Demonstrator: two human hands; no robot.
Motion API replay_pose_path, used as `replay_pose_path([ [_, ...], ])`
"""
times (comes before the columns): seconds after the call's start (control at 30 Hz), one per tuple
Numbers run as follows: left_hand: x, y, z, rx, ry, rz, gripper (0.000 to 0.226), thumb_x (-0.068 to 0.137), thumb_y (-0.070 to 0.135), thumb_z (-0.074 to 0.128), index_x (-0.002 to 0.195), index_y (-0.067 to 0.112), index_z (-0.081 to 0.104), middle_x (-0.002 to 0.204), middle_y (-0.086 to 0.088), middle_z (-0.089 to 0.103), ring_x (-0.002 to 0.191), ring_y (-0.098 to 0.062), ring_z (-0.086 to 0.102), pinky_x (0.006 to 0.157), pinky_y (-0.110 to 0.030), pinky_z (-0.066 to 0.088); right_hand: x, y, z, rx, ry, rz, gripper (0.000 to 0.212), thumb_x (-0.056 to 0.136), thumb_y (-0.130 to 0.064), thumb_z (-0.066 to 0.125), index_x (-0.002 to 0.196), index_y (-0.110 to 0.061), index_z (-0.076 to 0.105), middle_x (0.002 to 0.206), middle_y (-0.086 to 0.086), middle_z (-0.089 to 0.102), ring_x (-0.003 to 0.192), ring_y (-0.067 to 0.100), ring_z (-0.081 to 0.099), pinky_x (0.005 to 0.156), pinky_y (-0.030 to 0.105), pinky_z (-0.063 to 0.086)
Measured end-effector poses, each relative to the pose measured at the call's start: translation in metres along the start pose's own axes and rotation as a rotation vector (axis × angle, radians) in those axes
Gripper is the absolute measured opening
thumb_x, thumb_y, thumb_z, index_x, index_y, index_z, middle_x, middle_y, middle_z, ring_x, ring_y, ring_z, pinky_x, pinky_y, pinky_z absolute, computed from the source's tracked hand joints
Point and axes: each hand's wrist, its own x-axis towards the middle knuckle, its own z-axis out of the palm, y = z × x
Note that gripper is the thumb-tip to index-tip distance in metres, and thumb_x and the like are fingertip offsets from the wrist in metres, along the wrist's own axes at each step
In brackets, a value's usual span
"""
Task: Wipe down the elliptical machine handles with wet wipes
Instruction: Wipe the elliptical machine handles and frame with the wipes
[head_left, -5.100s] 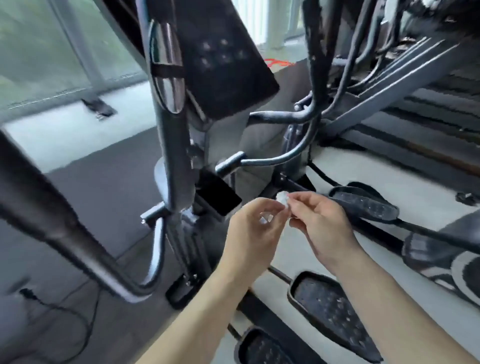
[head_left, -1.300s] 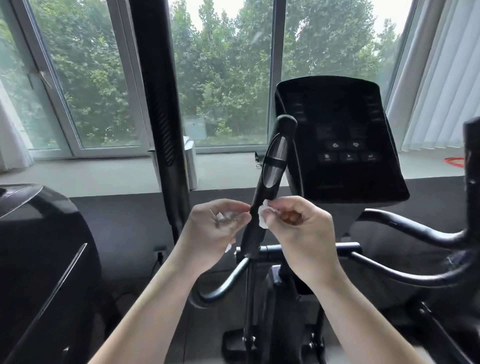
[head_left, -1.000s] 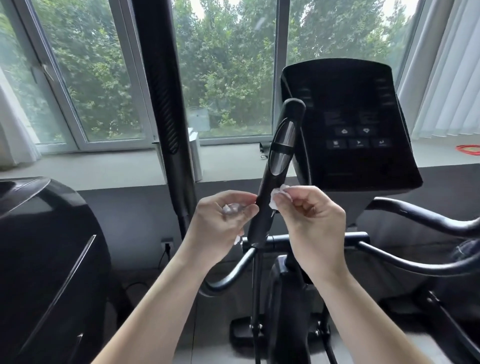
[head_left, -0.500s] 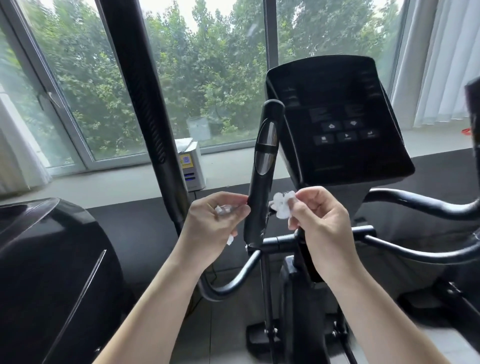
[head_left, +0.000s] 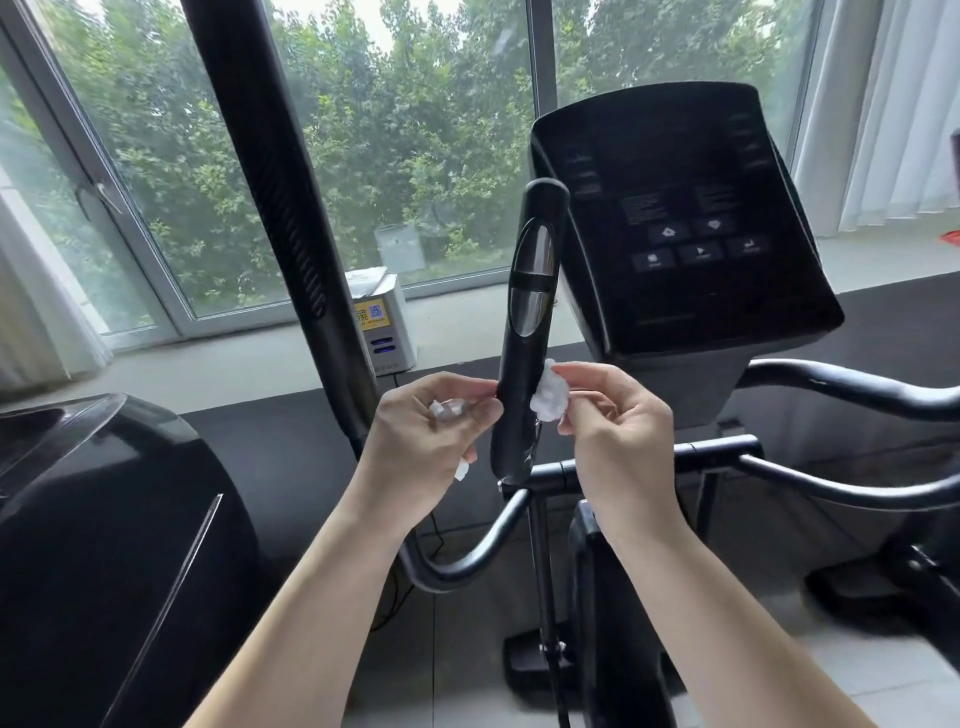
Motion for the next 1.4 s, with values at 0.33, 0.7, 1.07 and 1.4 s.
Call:
replay_pose_path([
  [0.33,0.000,-0.003,0.001,-0.042,0.013,-0.022,0.010,0.089,0.017,0.079,0.099,0.019,0.080,0.057,0.010,0.064,0.050,-0.011,0.055,0.046,-0.019,0.043,0.005,0.002,0.001,-0.155,-0.036,-0.525,0.015,0.088,0.005,0.077,0.097,-0.007,0.078,0.101,0.009,0.070,0.093,0.024,0.067,0.080,0.026,0.053],
  [0.7,0.001,-0.005,-0.001,-0.051,-0.001,-0.004,0.010,0.090,0.018,0.078,0.099,0.019,0.080,0.058,-0.002,0.065,0.050,-0.009,0.056,0.047,-0.020,0.044,0.003,0.014,0.015,-0.278,0.032,-0.616,0.012,0.088,0.003,0.079,0.098,-0.002,0.075,0.110,0.011,0.059,0.091,0.021,0.067,0.076,0.030,0.058],
  [1.07,0.001,-0.007,-0.001,-0.086,-0.021,-0.001,0.012,0.091,0.015,0.077,0.103,0.014,0.079,0.063,0.007,0.070,0.052,-0.011,0.057,0.048,-0.020,0.046,0.006,0.013,0.010,-0.475,0.059,-0.735,0.010,0.088,0.009,0.076,0.089,0.000,0.077,0.096,0.003,0.068,0.089,0.013,0.067,0.079,0.025,0.057],
  [1.4,0.001,-0.008,-0.002,-0.053,-0.020,0.005,0.013,0.090,0.017,0.078,0.103,0.017,0.079,0.062,0.017,0.069,0.052,-0.010,0.057,0.048,-0.016,0.043,-0.026,0.030,-0.007,-0.672,-0.168,-0.587,0.030,0.080,0.019,0.075,0.081,-0.011,0.076,0.085,-0.005,0.062,0.075,0.010,0.063,0.066,0.025,0.052],
])
